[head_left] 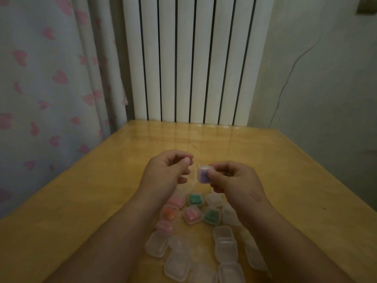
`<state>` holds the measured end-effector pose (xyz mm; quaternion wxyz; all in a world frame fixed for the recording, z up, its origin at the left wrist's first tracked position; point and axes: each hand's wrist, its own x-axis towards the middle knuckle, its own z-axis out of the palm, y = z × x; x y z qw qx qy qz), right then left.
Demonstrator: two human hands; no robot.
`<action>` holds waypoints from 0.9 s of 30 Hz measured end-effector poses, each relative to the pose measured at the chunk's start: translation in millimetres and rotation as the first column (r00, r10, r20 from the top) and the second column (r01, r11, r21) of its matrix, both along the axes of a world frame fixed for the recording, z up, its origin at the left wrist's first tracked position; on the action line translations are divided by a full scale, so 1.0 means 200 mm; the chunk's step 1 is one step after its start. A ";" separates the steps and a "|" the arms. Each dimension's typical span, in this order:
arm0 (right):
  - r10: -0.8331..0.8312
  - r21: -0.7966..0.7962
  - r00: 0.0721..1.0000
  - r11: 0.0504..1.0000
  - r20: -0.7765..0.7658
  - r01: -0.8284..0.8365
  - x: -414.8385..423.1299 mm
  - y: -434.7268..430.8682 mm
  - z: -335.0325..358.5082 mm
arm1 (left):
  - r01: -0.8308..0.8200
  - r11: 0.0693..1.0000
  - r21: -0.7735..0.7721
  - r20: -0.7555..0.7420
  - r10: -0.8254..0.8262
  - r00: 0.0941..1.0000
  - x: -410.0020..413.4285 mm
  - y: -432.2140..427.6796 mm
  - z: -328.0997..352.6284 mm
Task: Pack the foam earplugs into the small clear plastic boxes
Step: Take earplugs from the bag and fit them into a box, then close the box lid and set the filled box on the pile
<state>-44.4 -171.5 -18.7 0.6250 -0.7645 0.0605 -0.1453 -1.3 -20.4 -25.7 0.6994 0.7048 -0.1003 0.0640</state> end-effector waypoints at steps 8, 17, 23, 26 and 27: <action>0.126 -0.269 0.958 0.943 -0.259 -0.197 -0.02 0.02 0.00 | -0.257 0.964 0.063 0.052 0.254 0.966 0.03 0.05 0.03; -0.027 -0.552 0.993 0.833 -0.115 -0.041 0.04 0.02 -0.06 | -0.295 0.889 0.349 0.134 0.264 0.955 0.08 0.08 -0.04; -0.015 -0.580 0.987 0.810 -0.161 -0.083 0.12 0.01 -0.07 | -0.353 0.726 0.590 0.256 0.247 0.935 0.11 0.14 -0.04; 0.014 -0.586 0.970 0.795 -0.245 -0.159 0.17 0.01 -0.06 | -0.364 0.628 0.687 0.257 0.259 0.931 0.10 0.16 -0.03; 0.014 -0.599 0.964 0.781 -0.266 -0.177 0.19 0.02 -0.06 | -0.358 0.601 0.714 0.252 0.257 0.933 0.10 0.16 -0.02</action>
